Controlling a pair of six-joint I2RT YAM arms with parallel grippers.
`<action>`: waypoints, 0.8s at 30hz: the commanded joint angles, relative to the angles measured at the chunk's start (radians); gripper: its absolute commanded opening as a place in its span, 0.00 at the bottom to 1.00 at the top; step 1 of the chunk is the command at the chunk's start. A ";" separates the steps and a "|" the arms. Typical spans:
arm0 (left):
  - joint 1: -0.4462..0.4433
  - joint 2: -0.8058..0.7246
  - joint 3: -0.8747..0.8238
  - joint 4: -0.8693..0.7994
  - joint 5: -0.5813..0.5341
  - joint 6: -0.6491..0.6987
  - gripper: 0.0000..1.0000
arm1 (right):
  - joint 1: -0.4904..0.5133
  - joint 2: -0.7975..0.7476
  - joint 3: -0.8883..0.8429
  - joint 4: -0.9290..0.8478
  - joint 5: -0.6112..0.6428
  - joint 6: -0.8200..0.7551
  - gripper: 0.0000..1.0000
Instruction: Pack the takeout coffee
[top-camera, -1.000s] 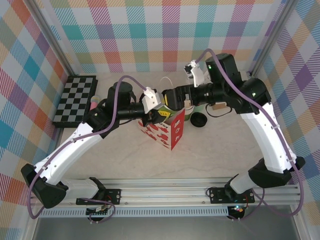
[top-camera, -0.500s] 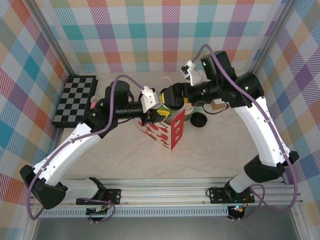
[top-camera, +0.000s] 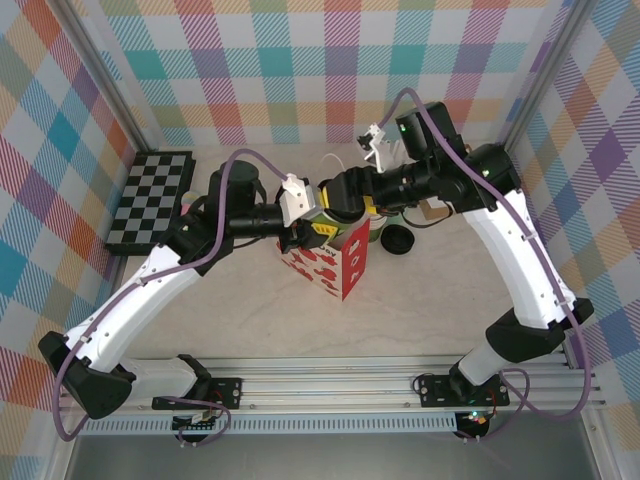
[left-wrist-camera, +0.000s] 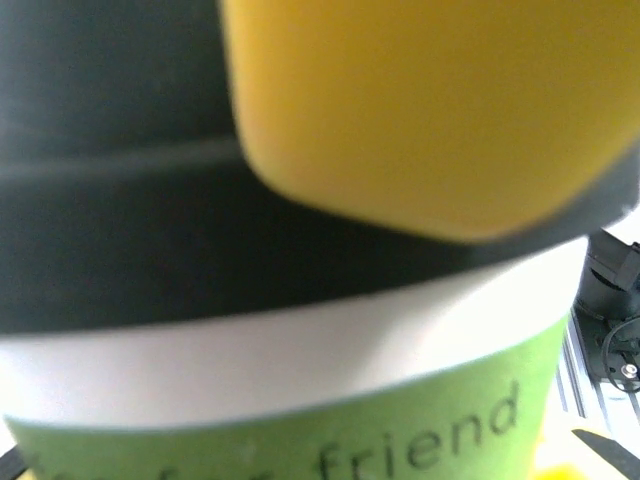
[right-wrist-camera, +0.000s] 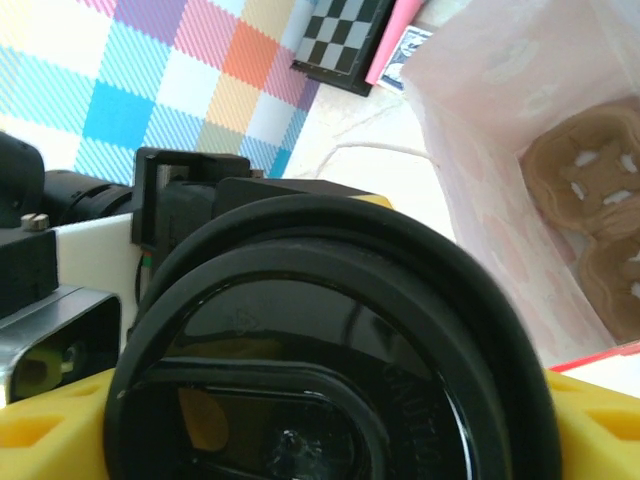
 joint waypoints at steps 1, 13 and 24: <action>-0.015 -0.002 0.051 0.053 0.077 0.025 0.46 | 0.011 0.032 -0.019 0.060 -0.053 -0.006 0.75; -0.011 -0.028 0.007 0.036 0.043 0.019 0.77 | -0.038 -0.095 -0.162 0.180 -0.008 0.042 0.65; -0.089 -0.146 -0.224 0.353 -0.332 -0.193 1.00 | -0.058 -0.157 -0.267 0.316 0.134 0.187 0.64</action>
